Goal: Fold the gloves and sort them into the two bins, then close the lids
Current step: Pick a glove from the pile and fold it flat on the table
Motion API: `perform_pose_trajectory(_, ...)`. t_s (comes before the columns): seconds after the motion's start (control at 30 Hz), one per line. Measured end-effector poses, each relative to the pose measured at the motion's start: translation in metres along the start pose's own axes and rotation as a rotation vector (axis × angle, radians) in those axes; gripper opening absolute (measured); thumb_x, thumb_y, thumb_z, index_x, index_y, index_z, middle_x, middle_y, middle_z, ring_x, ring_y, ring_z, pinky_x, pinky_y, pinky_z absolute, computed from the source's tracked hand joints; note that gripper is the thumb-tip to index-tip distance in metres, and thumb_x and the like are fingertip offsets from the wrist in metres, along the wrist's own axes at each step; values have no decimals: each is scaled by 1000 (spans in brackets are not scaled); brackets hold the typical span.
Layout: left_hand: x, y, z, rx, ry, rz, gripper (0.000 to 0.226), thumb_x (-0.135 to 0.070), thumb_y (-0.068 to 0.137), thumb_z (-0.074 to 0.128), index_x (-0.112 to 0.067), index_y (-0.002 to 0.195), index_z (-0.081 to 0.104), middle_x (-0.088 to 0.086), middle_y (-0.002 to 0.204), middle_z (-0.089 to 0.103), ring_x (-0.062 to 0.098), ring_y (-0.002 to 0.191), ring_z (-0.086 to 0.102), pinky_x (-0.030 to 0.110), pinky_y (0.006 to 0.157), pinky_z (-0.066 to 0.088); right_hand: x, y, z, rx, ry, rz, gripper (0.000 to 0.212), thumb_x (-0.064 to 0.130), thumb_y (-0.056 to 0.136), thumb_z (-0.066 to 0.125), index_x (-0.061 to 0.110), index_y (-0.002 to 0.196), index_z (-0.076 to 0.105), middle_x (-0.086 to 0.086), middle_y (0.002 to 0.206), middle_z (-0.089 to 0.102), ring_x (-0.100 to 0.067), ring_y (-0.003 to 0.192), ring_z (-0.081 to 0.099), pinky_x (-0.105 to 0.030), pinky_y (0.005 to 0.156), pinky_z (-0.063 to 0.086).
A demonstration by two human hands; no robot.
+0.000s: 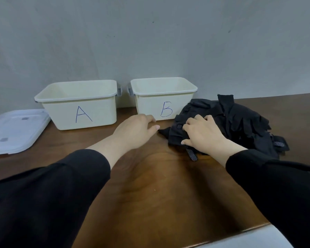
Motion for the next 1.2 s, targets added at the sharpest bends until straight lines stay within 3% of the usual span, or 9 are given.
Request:
perform_pose_trajectory(0.3, -1, 16, 30, 28, -131, 23, 36, -45, 101, 49, -24, 127, 62, -4, 116, 65, 16, 107, 60, 36, 90, 51, -7, -4, -1, -29, 45, 31, 23, 30, 102, 46, 24, 112, 65, 5, 117, 61, -23, 108, 54, -42, 96, 37)
perform_pose_trajectory(0.5, -1, 27, 10, -94, -557, 1, 38, -44, 102, 49, -26, 134, 58, -16, 109, 63, -1, 102, 58, 9, 84, 39, -69, 1, -80, -224, 1019, 373, 22, 33, 104, 51, 21, 112, 68, 2, 100, 72, -21, 94, 65, -34, 81, 48)
perform_pose_trajectory(0.6, 2, 35, -4, -91, -919, -45, 50, -60, 94, 51, -36, 137, 54, -16, 120, 66, 0, 116, 57, 27, 105, 42, -62, 15, -104, -180, 1414, 346, 17, 31, 100, 58, 19, 101, 71, -3, 96, 76, -23, 92, 72, -42, 88, 56)
perform_pose_trajectory(0.7, 10, 30, -20, -114, -1072, -41, 36, -54, 93, 58, -29, 117, 69, -14, 114, 72, 2, 112, 63, 37, 104, 46, -26, 30, -113, -55, 1645, 274, 17, 19, 101, 60, 9, 110, 69, -12, 102, 76, -28, 94, 74, -40, 85, 60)
perform_pose_trajectory(0.83, 41, 9, -26, -79, -1187, -85, 21, -33, 100, 59, -19, 96, 75, -2, 100, 76, 11, 97, 68, 36, 97, 49, 23, 54, -114, 21, 1657, 196, 11, 7, 94, 67, 8, 104, 70, -10, 95, 75, -21, 82, 75, -33, 70, 61)
perform_pose_trajectory(0.9, 63, -5, -20, -15, -1195, -130, 20, -34, 99, 60, -20, 91, 72, -5, 92, 74, 10, 88, 67, 27, 80, 49, 47, 64, -112, 45, 1617, 178, 7, 6, 94, 67, 10, 98, 71, -9, 87, 73, -14, 70, 71, -27, 56, 58)
perform_pose_trajectory(1.0, 103, -14, -33, -119, -1018, -179, 25, -23, 95, 66, -11, 75, 59, 0, 72, 58, 12, 68, 51, 28, 64, 39, 76, 84, -115, 61, 1457, 130, 5, 10, 95, 67, 10, 96, 72, -14, 92, 74, -15, 74, 69, -31, 69, 61)
perform_pose_trajectory(1.1, 129, -13, -74, -323, -867, -190, 14, -20, 94, 67, -9, 85, 68, 4, 78, 64, 13, 71, 55, 32, 71, 45, 84, 108, -140, -157, 1335, 83, 5, 13, 95, 67, 10, 95, 70, -12, 93, 74, -26, 83, 69, -45, 85, 59)
perform_pose_trajectory(1.2, 130, -14, -118, -455, -710, -102, 12, -15, 96, 64, -19, 85, 69, -2, 78, 66, 20, 66, 56, 28, 66, 45, 92, 105, -178, -433, 1245, -38, 9, 16, 98, 63, 24, 95, 66, 13, 86, 67, -8, 84, 62, -25, 83, 50)
Point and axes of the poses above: each hand's wrist, its own y-axis towards the middle knuckle, its own z-axis out of the palm, x = y × z, the point moved 10 cm from there along y, towards the middle knuckle
